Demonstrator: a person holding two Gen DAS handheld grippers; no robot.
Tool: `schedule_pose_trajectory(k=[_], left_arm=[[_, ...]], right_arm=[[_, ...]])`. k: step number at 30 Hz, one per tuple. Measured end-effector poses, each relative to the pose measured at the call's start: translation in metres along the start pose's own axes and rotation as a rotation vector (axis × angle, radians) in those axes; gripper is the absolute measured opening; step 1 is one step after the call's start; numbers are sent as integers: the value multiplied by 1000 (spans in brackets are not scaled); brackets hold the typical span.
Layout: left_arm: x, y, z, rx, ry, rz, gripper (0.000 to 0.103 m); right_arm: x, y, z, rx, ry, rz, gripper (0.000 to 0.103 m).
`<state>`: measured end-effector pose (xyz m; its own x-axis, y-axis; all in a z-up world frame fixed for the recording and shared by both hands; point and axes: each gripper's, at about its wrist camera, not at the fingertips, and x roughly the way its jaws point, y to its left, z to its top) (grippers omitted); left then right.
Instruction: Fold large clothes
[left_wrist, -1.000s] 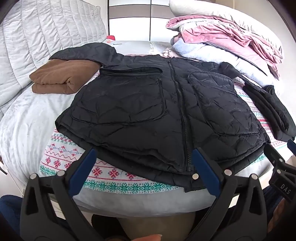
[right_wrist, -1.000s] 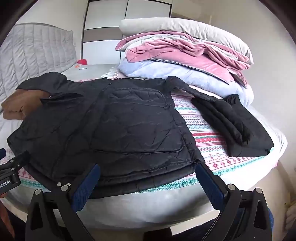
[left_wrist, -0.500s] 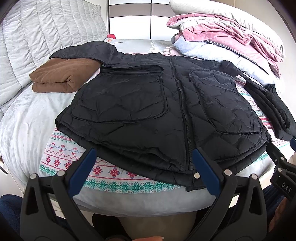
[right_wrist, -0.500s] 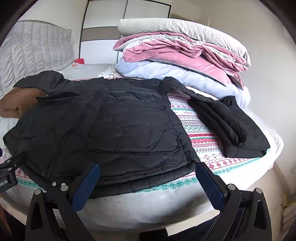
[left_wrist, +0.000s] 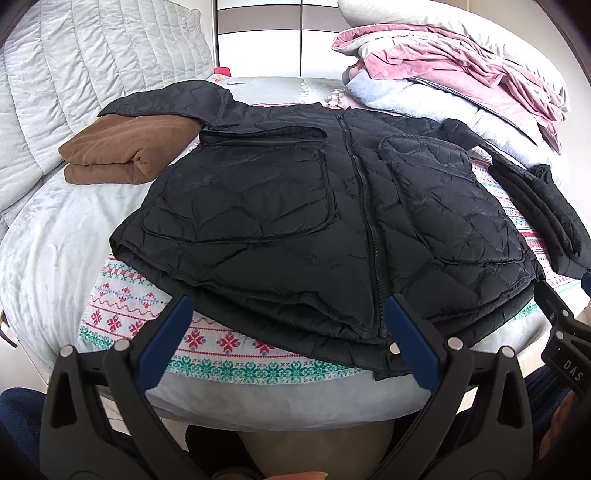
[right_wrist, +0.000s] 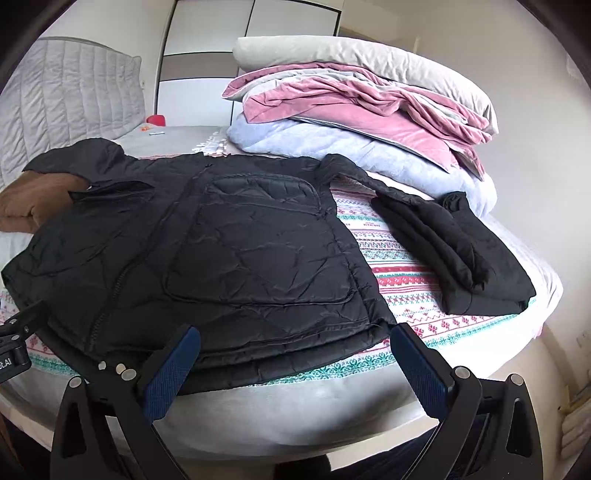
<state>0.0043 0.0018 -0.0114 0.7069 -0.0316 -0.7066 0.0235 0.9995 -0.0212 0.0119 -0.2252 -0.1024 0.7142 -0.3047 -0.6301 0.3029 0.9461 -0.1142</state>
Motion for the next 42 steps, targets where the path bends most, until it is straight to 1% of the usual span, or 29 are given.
schedule_pose_trajectory(k=[16,17,20,23,25,26,28,31,34,35,37,39,40,41,42], left_arm=[[6,2,-2,3,14,17,103],[7,2,-2,4,16,20,103],[10,4,-3,0,22,36,103],[13,7,-4,-8,31,44,103],[15,8,-4,-8,38,49,103],[16,8,-5,-7,43,53,103],[19,8,-5,-5,53,57,103],[23,9,-5,-3,62,65,103],[29,12,-2,-21,76,64,103],[32,13,0,-31,84,59,103],[35,14,2,-42,89,58,103],[38,13,5,-48,89,63,103],[40,13,6,-48,91,67,103],[43,12,7,-48,96,70,103],[46,11,7,-48,104,69,103]], right_arm=[[9,-2,-1,-8,16,-10,103],[11,-3,-2,-7,25,2,103],[25,-11,-5,20,83,81,103],[41,-26,-9,71,131,137,103],[53,-40,-11,125,178,197,103],[58,-49,-11,155,191,209,103],[66,-69,-11,209,199,187,103],[76,-95,-1,231,203,127,103],[96,-118,13,277,246,162,103],[106,-124,16,299,267,176,101],[125,-132,20,324,313,192,89],[143,-134,18,330,366,216,56],[154,-132,15,335,406,233,50],[165,-132,10,348,445,256,40],[169,-134,8,368,444,280,30]])
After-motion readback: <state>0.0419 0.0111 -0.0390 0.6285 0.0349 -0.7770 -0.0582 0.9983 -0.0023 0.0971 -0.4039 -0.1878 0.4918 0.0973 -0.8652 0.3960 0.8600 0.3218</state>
